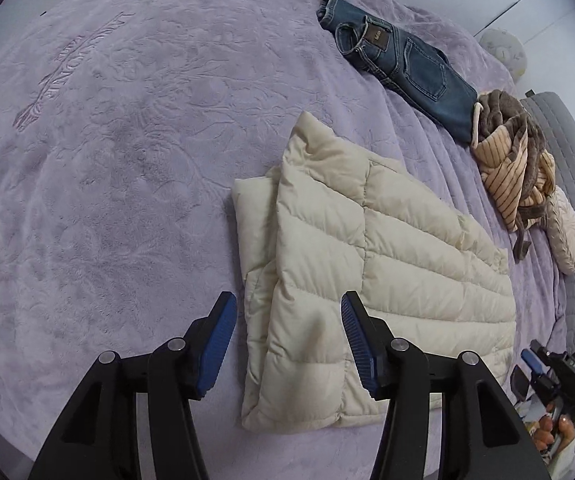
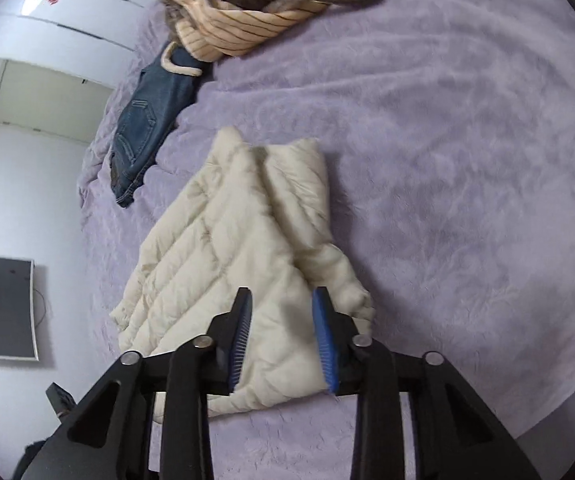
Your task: Fold large clothes
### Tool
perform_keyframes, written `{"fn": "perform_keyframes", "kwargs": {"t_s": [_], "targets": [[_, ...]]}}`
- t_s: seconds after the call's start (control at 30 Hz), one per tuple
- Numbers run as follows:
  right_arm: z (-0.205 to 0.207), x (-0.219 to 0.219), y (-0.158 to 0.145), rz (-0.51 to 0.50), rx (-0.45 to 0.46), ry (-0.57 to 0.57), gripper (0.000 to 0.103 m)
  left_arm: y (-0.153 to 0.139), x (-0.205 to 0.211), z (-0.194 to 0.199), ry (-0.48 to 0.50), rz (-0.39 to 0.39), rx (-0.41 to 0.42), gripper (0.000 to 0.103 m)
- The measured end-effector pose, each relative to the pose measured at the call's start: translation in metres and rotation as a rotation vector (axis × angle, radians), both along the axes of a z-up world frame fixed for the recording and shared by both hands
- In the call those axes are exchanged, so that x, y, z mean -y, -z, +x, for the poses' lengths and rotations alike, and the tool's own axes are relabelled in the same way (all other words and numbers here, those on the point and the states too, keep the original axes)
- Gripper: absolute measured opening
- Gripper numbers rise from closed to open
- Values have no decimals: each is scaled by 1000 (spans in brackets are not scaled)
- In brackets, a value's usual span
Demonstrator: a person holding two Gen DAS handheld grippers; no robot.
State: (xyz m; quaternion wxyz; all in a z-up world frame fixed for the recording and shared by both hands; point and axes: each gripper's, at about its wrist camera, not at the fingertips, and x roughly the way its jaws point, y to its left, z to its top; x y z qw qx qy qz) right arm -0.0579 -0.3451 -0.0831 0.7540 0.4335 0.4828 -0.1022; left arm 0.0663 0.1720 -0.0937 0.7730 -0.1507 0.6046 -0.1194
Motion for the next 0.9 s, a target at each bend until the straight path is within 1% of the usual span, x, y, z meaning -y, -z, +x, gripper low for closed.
{"fn": "perform_keyframes", "kwargs": {"t_s": [0.1,0.13,0.17,0.2,0.27,0.33,0.37,0.4,0.43,0.47,0.5,0.53,0.77,0.9], "targets": [[34,-24,-11,-30,28,-137,31,1,15,7,1,20,-19,55],[34,-36,-12,-51,26,-189,32,1,17,6,0,28,-26,55],[25,-54,-13,-72,21,-236,32,1,17,5,0,44,-33,55],[28,-67,-13,-87,15,-276,32,1,21,5,4,66,-39,55],[28,-91,-13,-94,-2,-342,32,0,25,3,22,104,-43,55],[35,-111,-8,-96,-32,-379,32,-3,26,0,34,138,-39,74],[35,-119,-7,-90,-42,-395,32,-6,26,-2,28,154,-19,94],[36,-128,-6,-82,-50,-412,32,-10,24,-5,19,173,7,102],[37,-136,-5,-79,-59,-427,35,-13,23,-8,12,192,31,103],[35,-144,-6,-79,-68,-443,44,-14,22,-9,16,198,38,103],[37,-149,-5,-79,-74,-455,51,-13,20,-10,18,198,36,103],[39,-154,-5,-82,-77,-464,59,-12,18,-10,17,195,31,103],[43,-168,0,-109,-119,-495,60,6,9,-5,2,167,-25,103],[43,-172,6,-124,-147,-498,60,14,-2,0,-31,109,-47,103]]}}
